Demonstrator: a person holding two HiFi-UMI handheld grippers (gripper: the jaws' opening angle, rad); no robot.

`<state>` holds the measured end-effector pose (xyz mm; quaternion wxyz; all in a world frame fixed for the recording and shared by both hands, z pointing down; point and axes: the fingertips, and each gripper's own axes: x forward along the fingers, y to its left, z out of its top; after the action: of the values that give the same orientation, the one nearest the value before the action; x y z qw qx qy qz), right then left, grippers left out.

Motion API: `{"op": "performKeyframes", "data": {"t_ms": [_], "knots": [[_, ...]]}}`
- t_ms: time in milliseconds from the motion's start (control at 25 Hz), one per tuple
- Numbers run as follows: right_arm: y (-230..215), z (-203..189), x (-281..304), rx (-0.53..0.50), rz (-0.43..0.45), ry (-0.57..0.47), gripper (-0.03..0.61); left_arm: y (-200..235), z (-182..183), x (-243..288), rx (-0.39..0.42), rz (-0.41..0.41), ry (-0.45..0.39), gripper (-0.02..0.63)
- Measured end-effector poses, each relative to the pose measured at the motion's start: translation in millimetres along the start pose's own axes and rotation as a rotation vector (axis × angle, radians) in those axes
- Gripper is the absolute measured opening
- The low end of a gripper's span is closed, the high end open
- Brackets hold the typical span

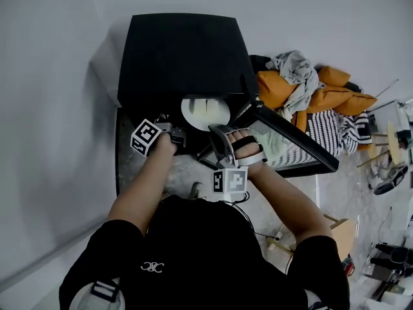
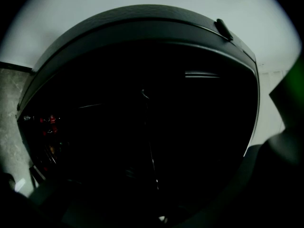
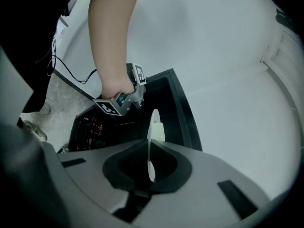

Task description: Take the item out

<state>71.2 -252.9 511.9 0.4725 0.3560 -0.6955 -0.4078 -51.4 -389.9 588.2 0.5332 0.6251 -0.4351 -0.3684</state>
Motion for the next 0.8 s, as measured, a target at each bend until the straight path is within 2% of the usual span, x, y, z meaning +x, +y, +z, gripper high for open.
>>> {"op": "performKeyframes", "data": {"t_ms": [160,280,360,440,520,640,720,800], "knots": [[-15,11,-9,-0.057,0.014,-0.007,0.021,-1,0,1,0.03,-0.023,0.016,0.031],[-4,7,-9,-0.031,0.008,-0.016,0.021,-5,-2,-1,0.098,-0.017,0.037,0.04],[8,-1,-8,0.003,-0.007,-0.022,0.021,-10,-5,-3,0.114,-0.027,0.052,0.089],[1,1,-9,-0.032,-0.01,-0.022,0.021,-14,-8,-7,0.1,-0.032,0.059,0.12],[-12,7,-13,-0.086,0.001,-0.017,0.021,-16,-11,-13,0.084,-0.026,0.068,0.121],[-7,6,-16,-0.098,0.006,-0.031,0.021,-21,-18,-26,0.078,-0.037,0.096,0.12],[0,7,-19,-0.098,0.003,-0.054,0.021,-29,-24,-35,0.103,-0.062,0.123,0.12],[5,9,-22,-0.104,-0.001,-0.074,0.021,-40,-29,-44,0.163,-0.087,0.153,0.117]]}}
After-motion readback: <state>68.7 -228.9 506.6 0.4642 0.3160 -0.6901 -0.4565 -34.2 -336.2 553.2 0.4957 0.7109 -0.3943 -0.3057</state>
